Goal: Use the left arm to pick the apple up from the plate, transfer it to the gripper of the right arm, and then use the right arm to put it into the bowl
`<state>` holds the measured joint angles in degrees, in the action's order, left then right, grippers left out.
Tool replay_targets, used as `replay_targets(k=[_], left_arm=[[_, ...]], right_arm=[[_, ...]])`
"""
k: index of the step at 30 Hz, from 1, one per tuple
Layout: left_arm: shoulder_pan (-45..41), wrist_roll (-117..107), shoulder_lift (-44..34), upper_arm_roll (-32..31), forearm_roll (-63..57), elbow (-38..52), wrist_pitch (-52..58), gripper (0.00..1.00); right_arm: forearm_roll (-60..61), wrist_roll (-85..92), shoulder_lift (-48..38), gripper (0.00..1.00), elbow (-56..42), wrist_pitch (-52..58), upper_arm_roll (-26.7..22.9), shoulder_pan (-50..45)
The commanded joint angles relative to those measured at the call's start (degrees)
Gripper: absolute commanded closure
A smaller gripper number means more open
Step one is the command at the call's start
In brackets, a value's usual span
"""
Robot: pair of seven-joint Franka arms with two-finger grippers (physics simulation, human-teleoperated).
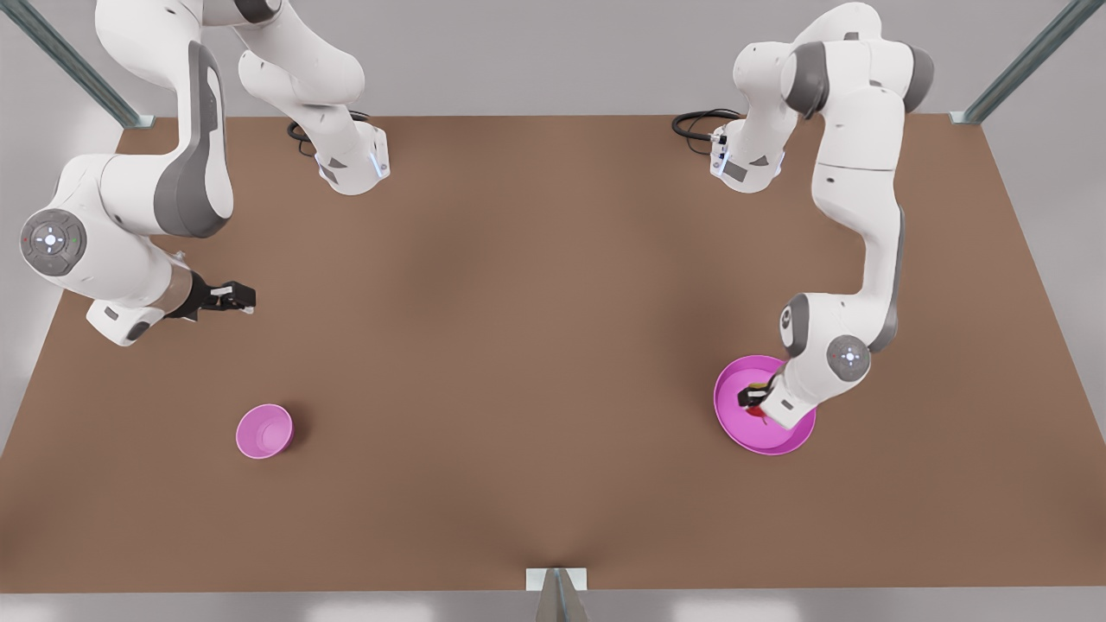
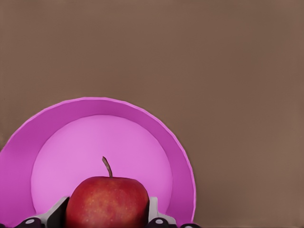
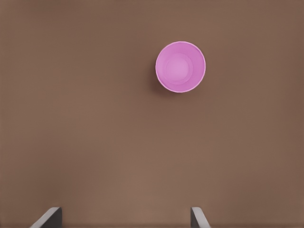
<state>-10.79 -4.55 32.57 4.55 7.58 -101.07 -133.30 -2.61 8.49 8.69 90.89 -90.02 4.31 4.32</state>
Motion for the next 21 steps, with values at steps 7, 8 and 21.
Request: replay_targets(k=[7,8,21], left_arm=[[-0.72,-7.50,0.74,-10.08,9.47,14.84,17.11,0.31],[-0.73,-7.50,2.31,-13.15,10.09,16.95,17.99,0.31],[-0.81,-28.86,22.88,-32.58,28.80,43.67,9.55,0.31]], right_arm=[[13.67,3.20,15.21,0.00,-14.77,0.02,2.01,-0.71],[22.26,3.28,20.73,0.00,-18.63,-0.07,3.06,-0.71],[60.00,41.93,51.95,0.00,-29.46,-11.76,30.67,7.72]])
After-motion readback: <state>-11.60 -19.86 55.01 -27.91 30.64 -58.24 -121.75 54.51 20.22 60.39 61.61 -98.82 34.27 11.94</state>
